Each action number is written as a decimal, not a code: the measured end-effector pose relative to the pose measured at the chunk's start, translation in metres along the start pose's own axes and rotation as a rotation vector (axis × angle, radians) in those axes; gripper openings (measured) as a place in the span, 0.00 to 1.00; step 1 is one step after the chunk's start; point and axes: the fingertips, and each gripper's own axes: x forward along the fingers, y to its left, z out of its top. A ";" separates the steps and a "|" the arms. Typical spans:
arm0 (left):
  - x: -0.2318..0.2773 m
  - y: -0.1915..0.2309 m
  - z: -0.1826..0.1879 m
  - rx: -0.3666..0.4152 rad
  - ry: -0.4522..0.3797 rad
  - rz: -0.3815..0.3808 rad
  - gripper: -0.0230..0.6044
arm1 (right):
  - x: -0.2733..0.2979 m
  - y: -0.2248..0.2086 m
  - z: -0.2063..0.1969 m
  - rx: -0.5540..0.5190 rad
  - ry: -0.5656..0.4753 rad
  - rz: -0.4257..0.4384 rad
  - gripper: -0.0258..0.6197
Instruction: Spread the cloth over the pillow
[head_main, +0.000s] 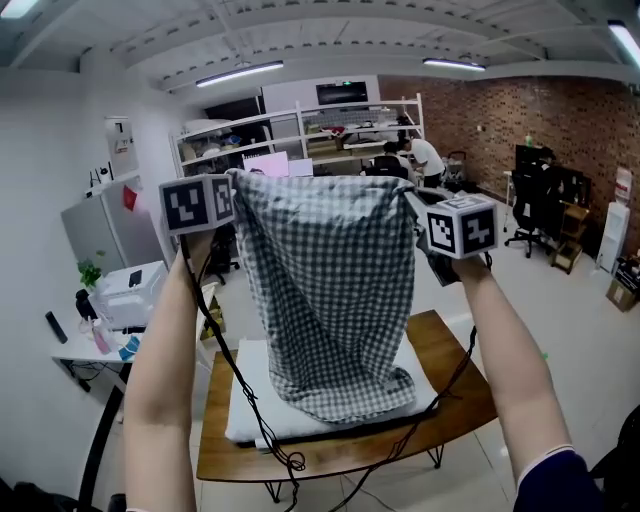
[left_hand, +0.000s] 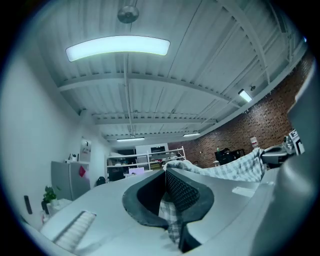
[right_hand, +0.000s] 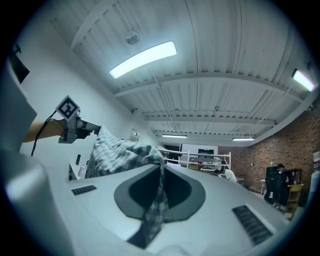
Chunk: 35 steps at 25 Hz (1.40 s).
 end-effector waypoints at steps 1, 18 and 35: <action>-0.002 0.003 -0.009 -0.010 0.010 -0.002 0.06 | 0.005 -0.002 0.004 0.000 0.004 -0.010 0.04; -0.002 0.051 -0.052 -0.022 0.072 0.029 0.06 | 0.024 0.004 0.040 -0.044 -0.007 -0.057 0.04; 0.119 -0.051 0.013 -0.011 -0.029 -0.102 0.06 | -0.005 -0.113 0.079 -0.074 -0.093 -0.219 0.04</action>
